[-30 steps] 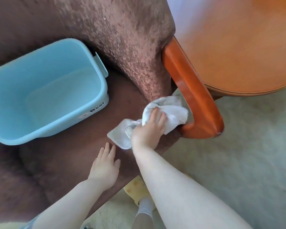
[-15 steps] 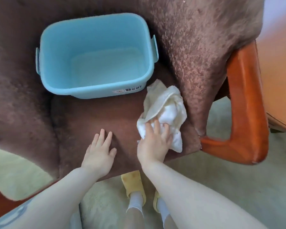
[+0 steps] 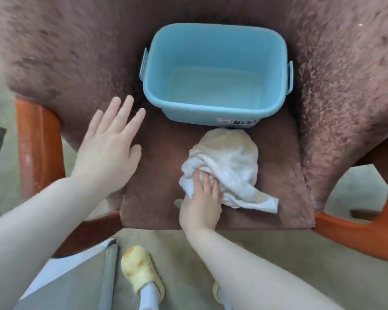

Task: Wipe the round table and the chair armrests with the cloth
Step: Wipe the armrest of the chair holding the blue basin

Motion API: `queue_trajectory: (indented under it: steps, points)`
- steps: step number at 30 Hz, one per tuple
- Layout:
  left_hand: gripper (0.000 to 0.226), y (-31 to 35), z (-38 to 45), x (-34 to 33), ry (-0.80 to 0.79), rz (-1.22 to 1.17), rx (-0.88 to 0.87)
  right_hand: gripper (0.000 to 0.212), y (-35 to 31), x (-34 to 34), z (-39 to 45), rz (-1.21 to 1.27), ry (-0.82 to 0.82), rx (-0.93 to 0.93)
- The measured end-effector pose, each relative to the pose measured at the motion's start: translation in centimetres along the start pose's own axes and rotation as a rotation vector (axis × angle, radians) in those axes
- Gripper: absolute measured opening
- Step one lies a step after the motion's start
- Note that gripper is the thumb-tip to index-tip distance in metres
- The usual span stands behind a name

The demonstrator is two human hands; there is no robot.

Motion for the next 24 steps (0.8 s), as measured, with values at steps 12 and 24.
queue_trajectory:
  steps: [12, 24]
  points:
    - [0.052, -7.6, 1.2, 5.0, -0.004, 0.257, -0.327, 0.056, -14.1, -3.9, 5.8, 0.121, -0.2, 0.098]
    - [0.05, -13.4, 0.6, 7.9, 0.083, 0.202, -0.401, 0.051, -8.8, -4.8, -3.4, -0.397, -0.34, 0.342]
Point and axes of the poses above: each hand's wrist, its own z-axis towards the middle knuckle, its own x-axis out of the back of the hand, y = z × x, the point moved 1 cm from there along z, towards the middle knuckle, and after that the axes turned 8 degrees about -y, right-handed, at the moved point
